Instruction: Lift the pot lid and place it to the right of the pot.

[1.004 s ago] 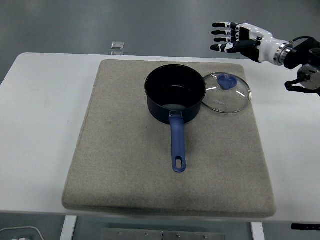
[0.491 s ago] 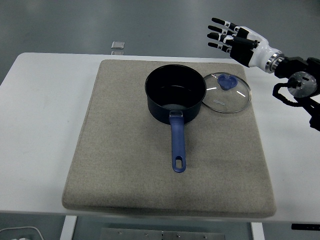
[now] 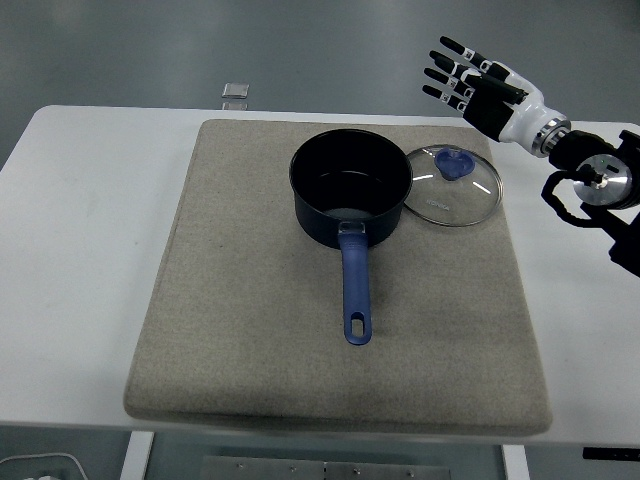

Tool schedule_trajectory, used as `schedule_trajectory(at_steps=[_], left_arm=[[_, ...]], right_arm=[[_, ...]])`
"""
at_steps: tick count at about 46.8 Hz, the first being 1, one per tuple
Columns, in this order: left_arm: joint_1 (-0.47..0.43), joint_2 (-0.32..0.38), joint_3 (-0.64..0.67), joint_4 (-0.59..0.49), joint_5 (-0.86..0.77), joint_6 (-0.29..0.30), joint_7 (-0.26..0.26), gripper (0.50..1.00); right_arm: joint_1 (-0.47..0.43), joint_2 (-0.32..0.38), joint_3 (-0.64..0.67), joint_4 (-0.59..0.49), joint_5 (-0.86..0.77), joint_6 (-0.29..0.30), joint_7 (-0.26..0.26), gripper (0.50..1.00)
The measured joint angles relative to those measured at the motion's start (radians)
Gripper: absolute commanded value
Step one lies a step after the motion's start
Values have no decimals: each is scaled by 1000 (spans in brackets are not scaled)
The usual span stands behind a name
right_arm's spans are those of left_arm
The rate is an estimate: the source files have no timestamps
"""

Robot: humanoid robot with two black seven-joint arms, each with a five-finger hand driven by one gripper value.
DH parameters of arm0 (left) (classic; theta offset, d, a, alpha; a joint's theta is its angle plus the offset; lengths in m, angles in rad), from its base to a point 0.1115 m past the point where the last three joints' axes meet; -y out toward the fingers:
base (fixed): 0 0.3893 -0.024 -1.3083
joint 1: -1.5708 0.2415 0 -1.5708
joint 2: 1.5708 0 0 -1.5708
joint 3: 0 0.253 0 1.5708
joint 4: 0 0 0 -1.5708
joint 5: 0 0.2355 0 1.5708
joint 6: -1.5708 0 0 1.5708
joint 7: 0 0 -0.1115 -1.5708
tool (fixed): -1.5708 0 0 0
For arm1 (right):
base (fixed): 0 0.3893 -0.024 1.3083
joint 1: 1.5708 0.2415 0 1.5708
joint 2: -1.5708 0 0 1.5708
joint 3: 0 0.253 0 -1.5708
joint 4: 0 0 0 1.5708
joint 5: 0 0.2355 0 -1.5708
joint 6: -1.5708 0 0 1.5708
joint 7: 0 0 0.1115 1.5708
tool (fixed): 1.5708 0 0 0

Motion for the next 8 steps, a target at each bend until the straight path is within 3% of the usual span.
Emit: schedule_trajectory(at_steps=[8], left_arm=[[0, 0, 0, 0, 0, 0, 0, 1000]], right_arm=[[0, 0, 0, 0, -7, 0, 3, 911]])
